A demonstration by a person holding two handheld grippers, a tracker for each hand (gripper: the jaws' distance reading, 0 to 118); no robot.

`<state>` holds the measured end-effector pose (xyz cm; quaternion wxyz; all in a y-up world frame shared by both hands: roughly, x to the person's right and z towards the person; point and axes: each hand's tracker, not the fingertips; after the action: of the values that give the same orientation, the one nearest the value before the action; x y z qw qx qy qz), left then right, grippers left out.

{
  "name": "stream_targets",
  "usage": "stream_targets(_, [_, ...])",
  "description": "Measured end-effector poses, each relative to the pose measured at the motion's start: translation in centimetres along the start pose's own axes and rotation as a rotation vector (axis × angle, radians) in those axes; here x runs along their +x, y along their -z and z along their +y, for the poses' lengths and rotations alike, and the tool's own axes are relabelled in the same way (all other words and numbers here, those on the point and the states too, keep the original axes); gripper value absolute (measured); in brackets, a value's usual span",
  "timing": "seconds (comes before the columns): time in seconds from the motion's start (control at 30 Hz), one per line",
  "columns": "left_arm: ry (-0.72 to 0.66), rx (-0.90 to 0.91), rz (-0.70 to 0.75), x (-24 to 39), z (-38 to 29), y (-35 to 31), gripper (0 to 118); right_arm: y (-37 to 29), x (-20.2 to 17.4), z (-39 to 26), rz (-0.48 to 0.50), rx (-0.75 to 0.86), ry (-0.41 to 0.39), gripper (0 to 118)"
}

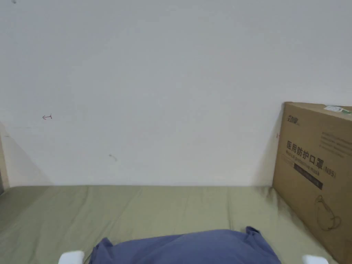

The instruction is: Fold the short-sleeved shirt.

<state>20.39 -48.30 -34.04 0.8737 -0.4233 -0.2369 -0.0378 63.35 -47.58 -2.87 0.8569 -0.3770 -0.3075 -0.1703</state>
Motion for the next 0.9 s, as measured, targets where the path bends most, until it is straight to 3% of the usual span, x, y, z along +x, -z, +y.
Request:
stream_targets(0.13, [0.073, -0.024, 0.005, -2.5, -8.4, -5.0, 2, -3.1, 3.5, -8.9, -0.004, -0.051, -0.006, 0])
stream_targets(0.23, [0.062, -0.052, -0.019, -4.2, -13.6, -8.6, 2, -6.1, 6.3, -13.8, 0.044, -0.092, 0.076, 0])
stream_targets(0.33, [0.087, -0.050, -0.047, -5.2, -17.7, -12.0, 2, -9.5, 7.8, -17.6, 0.048, -0.103, 0.074, 0])
stream_targets(0.47, [0.125, -0.064, -0.059, -6.1, -22.0, -15.6, 2, -14.2, 7.8, -20.8, 0.081, -0.122, -0.003, 0])
stream_targets(0.7, [0.099, -0.096, -0.099, -8.0, -25.6, -19.6, 2, -18.1, 8.2, -24.2, 0.127, -0.179, -0.067, 0])
stream_targets(0.77, [0.136, -0.100, -0.107, -8.4, -25.9, -20.1, 2, -19.0, 8.3, -24.8, 0.132, -0.206, -0.135, 0])
stream_targets(0.9, [0.207, -0.136, -0.116, -8.5, -25.6, -20.9, 2, -18.7, 9.3, -24.9, 0.189, -0.318, -0.177, 0])
